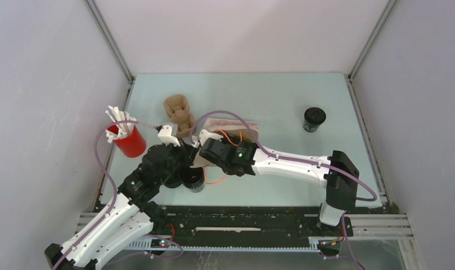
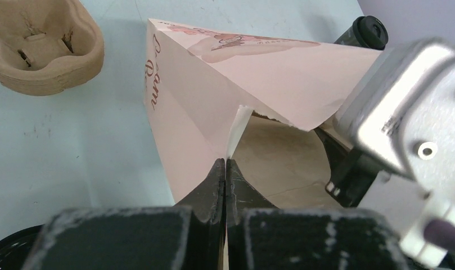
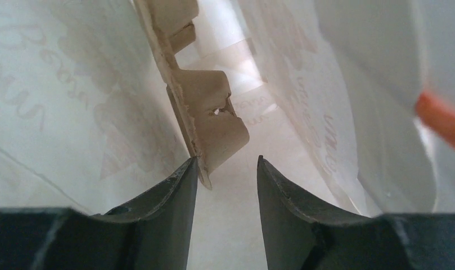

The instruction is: Pack the takeout coffee

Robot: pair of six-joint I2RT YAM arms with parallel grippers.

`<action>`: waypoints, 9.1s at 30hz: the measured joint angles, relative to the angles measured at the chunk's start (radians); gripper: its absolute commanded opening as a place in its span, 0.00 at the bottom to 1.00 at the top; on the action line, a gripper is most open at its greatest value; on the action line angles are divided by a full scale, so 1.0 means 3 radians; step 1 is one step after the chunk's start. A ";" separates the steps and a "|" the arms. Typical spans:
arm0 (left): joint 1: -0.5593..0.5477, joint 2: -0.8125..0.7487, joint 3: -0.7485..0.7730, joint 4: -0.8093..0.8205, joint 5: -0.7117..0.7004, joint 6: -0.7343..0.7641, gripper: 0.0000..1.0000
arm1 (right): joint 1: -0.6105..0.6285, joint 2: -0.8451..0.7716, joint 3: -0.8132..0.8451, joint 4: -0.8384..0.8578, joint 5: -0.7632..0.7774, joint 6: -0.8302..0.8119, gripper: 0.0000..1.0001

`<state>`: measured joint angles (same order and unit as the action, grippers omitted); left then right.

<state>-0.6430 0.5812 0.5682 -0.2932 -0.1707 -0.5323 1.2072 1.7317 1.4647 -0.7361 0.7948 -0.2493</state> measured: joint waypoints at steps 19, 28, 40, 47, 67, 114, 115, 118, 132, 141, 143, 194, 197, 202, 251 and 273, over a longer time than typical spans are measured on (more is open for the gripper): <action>0.0000 0.0010 0.0008 -0.0020 0.0005 0.0003 0.00 | -0.0177 0.0132 -0.0008 0.0094 -0.0247 -0.0083 0.67; 0.0000 0.0052 0.0046 -0.0041 0.0006 0.0003 0.00 | -0.0258 0.0264 0.0053 0.0153 -0.0289 -0.0164 0.58; 0.0000 0.0052 0.0046 -0.0053 0.0005 0.0001 0.00 | -0.0262 0.0301 0.0155 0.0106 -0.0301 -0.0188 0.10; 0.0000 0.0069 0.0046 -0.0052 0.0005 -0.0003 0.00 | -0.0193 0.0300 0.0299 -0.0089 -0.0323 -0.0118 0.05; -0.0003 0.0070 0.0046 -0.0048 0.0058 -0.0060 0.00 | -0.0329 0.0266 0.0739 -0.0819 -0.0581 0.0698 0.36; -0.0004 0.0046 0.0046 -0.0053 0.0069 -0.0097 0.00 | -0.0276 0.0312 0.0153 0.0256 -0.0524 0.0154 0.61; -0.0006 0.0046 0.0046 -0.0053 0.0067 -0.0098 0.00 | -0.0287 0.0312 0.0151 0.0270 -0.0523 0.0134 0.61; -0.0011 0.0045 0.0046 -0.0053 0.0064 -0.0100 0.00 | -0.0351 0.0312 0.0151 0.0333 -0.0523 0.0071 0.60; -0.0015 0.0025 0.0046 -0.0065 -0.0010 -0.0120 0.00 | -0.0453 0.0525 0.0173 0.0683 -0.0496 -0.0266 0.43; -0.0015 0.0033 0.0046 -0.0076 -0.0034 -0.0123 0.00 | -0.0418 0.0540 0.0205 0.0678 -0.0510 -0.0324 0.03; -0.0018 0.0051 0.0046 -0.0092 -0.0034 -0.0125 0.00 | -0.0394 0.0516 0.0201 0.0640 -0.0511 -0.0309 0.00; -0.0032 0.0824 0.0931 -0.0547 -0.0234 -0.0169 0.00 | -0.0450 -0.0769 0.1184 -0.1731 -0.1947 0.0932 0.00; -0.0032 0.0824 0.0927 -0.0506 -0.0150 -0.0140 0.00 | -0.0608 -0.0678 0.1364 -0.1867 -0.2153 0.1015 0.00; -0.0032 0.0824 0.0924 -0.0445 -0.0032 -0.0100 0.00 | -0.0802 -0.0431 0.1773 -0.2061 -0.2511 0.1160 0.00; -0.0163 0.0670 0.0544 -0.0290 0.0032 0.0048 0.00 | -0.1382 0.0464 0.2436 -0.2406 -0.2959 0.1740 0.74; -0.0170 0.0725 0.0482 -0.0219 -0.0001 -0.0111 0.00 | -0.0839 -0.1152 -0.0161 -0.0516 -0.2028 0.3915 0.38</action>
<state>-0.6941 0.7986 0.7128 -0.3588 -0.1711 -0.5655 0.9554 1.3861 1.4162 -0.8909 0.1864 0.9253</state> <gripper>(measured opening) 0.004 0.485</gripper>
